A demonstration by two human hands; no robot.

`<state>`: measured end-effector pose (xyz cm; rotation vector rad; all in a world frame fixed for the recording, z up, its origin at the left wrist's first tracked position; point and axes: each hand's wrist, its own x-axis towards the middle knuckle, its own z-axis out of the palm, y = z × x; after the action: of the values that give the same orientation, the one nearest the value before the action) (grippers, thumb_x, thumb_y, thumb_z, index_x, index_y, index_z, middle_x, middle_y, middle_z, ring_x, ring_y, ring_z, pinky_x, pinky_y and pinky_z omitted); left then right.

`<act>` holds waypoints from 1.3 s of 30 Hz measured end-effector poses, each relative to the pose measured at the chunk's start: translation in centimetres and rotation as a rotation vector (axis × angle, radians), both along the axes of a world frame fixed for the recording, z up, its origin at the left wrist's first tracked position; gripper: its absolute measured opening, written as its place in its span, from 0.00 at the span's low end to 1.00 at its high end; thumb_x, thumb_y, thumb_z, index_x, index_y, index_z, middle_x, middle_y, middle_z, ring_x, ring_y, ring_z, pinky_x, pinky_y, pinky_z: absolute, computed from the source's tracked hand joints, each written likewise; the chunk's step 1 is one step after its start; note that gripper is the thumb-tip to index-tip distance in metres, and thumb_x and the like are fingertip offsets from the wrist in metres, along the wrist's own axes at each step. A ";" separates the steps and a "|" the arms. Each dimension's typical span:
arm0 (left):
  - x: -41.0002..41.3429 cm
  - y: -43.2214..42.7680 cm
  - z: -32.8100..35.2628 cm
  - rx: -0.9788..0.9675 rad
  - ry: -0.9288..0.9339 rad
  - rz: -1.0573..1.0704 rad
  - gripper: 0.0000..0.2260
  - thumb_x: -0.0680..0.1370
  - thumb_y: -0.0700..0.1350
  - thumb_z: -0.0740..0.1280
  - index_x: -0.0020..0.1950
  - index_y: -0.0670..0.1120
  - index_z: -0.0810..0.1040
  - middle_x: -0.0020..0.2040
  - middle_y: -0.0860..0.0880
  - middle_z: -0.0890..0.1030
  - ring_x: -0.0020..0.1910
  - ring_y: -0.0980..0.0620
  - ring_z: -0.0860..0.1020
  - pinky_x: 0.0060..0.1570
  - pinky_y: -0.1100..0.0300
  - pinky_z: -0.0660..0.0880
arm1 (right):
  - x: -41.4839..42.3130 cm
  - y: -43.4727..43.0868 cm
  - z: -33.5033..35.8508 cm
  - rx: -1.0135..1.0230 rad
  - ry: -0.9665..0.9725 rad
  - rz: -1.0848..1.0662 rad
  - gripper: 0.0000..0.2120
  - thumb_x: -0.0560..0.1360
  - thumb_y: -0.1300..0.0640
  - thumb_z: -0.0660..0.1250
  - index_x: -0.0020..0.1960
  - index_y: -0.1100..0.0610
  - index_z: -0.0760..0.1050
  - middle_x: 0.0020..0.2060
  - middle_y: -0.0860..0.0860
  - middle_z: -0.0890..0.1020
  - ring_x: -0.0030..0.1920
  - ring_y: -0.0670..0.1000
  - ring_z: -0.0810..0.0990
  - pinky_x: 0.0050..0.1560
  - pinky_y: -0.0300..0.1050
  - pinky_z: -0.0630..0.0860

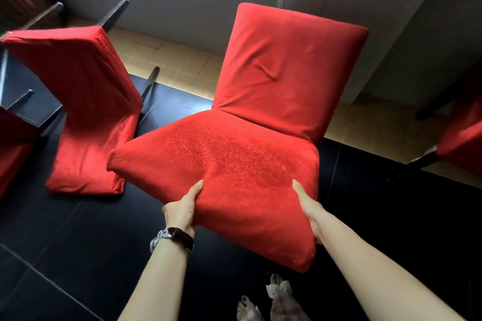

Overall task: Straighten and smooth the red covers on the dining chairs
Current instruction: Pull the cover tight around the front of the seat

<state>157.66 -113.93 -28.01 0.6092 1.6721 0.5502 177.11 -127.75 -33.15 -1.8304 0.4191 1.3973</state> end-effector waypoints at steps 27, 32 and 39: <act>4.6 -0.2 8.0 0.956 0.791 -0.966 0.23 0.81 0.55 0.53 0.77 0.53 0.59 0.79 0.50 0.48 0.76 0.47 0.39 0.71 0.46 0.33 | 8.2 1.6 13.6 -0.191 -0.083 0.322 0.32 0.77 0.35 0.56 0.69 0.59 0.69 0.58 0.60 0.78 0.57 0.59 0.78 0.49 0.48 0.72; 9.4 5.2 9.9 1.026 0.872 -1.157 0.23 0.81 0.58 0.49 0.74 0.53 0.63 0.76 0.52 0.58 0.77 0.46 0.44 0.70 0.39 0.36 | 11.5 5.0 17.9 -0.171 -0.613 0.630 0.24 0.81 0.48 0.52 0.69 0.61 0.70 0.64 0.60 0.75 0.62 0.59 0.74 0.55 0.44 0.69; 16.1 9.2 12.1 0.986 0.850 -1.206 0.23 0.81 0.60 0.46 0.71 0.53 0.65 0.74 0.50 0.60 0.76 0.44 0.45 0.69 0.33 0.40 | 10.7 8.4 19.9 -0.229 -1.354 0.950 0.21 0.81 0.52 0.45 0.57 0.57 0.75 0.56 0.57 0.80 0.57 0.60 0.76 0.61 0.54 0.64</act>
<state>173.75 -104.76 -15.95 2.6002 1.2731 0.1401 187.79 -119.30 -13.21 -2.8005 -1.1269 0.2550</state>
